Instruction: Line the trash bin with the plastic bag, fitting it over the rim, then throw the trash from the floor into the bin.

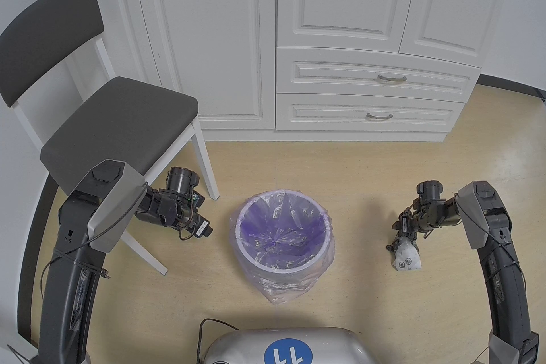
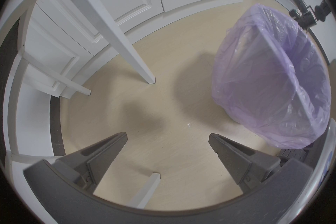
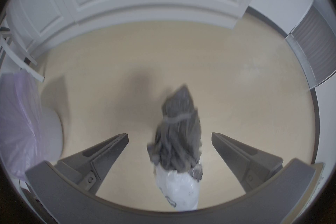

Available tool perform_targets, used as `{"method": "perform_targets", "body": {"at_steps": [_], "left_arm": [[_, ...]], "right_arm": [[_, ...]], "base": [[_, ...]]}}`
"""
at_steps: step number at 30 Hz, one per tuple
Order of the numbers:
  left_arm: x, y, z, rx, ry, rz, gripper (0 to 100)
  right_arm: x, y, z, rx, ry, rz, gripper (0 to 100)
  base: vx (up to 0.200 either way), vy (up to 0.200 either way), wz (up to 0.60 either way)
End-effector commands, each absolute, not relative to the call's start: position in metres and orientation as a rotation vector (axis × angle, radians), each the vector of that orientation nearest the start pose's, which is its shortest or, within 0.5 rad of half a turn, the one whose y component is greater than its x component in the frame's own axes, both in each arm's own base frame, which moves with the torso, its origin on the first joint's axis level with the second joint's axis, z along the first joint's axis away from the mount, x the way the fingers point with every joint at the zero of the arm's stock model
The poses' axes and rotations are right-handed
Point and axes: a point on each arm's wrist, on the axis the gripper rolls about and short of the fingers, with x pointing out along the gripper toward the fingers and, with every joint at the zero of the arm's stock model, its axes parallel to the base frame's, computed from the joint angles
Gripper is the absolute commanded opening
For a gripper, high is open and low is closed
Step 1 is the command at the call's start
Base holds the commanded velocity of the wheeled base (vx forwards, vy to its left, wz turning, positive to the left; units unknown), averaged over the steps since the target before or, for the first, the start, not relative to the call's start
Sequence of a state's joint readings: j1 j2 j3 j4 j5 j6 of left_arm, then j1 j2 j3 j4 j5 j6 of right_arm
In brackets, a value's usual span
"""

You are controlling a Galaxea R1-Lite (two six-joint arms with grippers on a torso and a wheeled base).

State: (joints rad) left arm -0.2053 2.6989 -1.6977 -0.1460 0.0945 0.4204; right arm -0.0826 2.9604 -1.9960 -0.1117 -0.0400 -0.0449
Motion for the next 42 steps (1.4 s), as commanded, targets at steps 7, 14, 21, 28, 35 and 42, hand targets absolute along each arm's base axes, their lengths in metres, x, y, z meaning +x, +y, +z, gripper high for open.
{"method": "perform_targets", "body": {"at_steps": [7,14,21,28,35,42], "left_arm": [[0.487,-0.098,-0.052,0.519,0.809,-0.280,100],[0.485,-0.099,-0.053,0.520,0.811,-0.285,100],[0.480,-0.099,-0.041,0.520,0.789,-0.283,100],[0.459,-0.118,-0.007,0.553,0.713,-0.264,100],[0.441,-0.126,0.014,0.641,0.629,-0.190,100],[0.435,-0.130,0.029,0.615,0.472,-0.188,100]], "right_arm": [[0.513,-0.043,-0.148,-0.017,0.946,-0.093,100],[0.513,-0.042,-0.147,-0.016,0.946,-0.095,0],[0.527,-0.024,-0.099,-0.025,0.785,-0.064,0],[0.503,-0.006,-0.030,0.054,0.739,-0.075,0],[0.475,0.029,0.049,0.041,0.524,-0.060,0],[0.441,0.084,0.093,0.073,0.296,0.051,0]], "base": [[0.000,0.000,0.00],[0.000,0.000,0.00],[0.000,0.000,0.00],[0.000,0.000,0.00],[0.000,0.000,0.00],[0.000,0.000,0.00]]}}
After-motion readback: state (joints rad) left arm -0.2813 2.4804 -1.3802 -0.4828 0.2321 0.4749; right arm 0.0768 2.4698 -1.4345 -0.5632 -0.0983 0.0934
